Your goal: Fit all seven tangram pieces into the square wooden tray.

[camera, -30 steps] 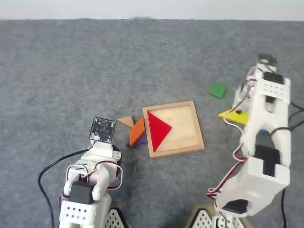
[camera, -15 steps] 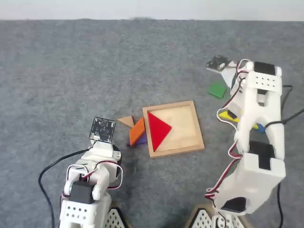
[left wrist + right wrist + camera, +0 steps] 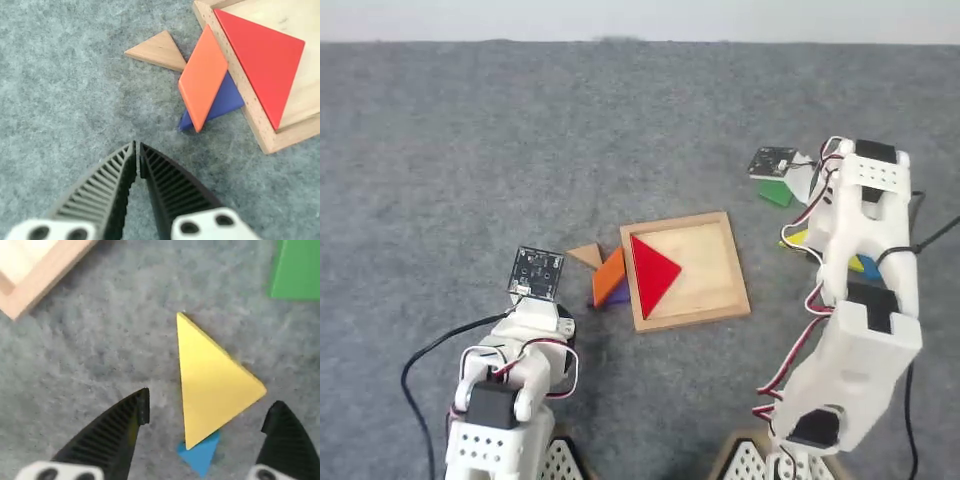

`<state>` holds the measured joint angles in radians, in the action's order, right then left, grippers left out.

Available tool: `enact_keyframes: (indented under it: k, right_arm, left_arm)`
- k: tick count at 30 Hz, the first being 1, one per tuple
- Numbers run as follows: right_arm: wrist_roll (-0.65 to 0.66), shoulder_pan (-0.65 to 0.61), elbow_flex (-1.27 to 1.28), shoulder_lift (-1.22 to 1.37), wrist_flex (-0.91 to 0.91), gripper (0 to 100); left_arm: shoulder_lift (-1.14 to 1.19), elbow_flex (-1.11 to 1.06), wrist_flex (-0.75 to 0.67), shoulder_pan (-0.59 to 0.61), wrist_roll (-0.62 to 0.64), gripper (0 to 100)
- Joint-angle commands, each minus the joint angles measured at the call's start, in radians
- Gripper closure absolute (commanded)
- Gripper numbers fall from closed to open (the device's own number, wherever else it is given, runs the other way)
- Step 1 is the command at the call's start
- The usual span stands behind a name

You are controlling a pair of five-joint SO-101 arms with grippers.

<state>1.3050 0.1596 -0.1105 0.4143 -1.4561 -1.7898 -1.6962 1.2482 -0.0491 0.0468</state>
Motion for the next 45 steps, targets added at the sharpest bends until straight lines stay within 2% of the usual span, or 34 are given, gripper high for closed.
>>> enact_keyframes:
  k: [1,17,26,36,42,45]
  right_arm:
    - [0.040,-0.019,-0.052,-0.015,0.018,64.1]
    - [0.098,0.016,-0.058,0.139,0.236,64.2]
    - [0.100,0.085,-0.074,0.127,0.231,64.3]
    - [0.100,0.091,-0.057,0.163,0.225,64.6]
    - [0.094,0.084,-0.057,0.208,0.226,77.9]
    - [0.086,0.090,-0.060,0.203,0.225,79.3]
  left_arm:
    - [-0.012,0.013,0.006,-0.002,0.012,99]
    - [-0.012,0.013,0.006,-0.002,0.012,99]
    - [-0.012,0.013,0.006,-0.002,0.012,99]
    - [-0.012,0.013,0.006,-0.002,0.012,99]
    - [-0.012,0.013,0.006,-0.002,0.012,99]
    - [-0.012,0.013,0.006,-0.002,0.012,99]
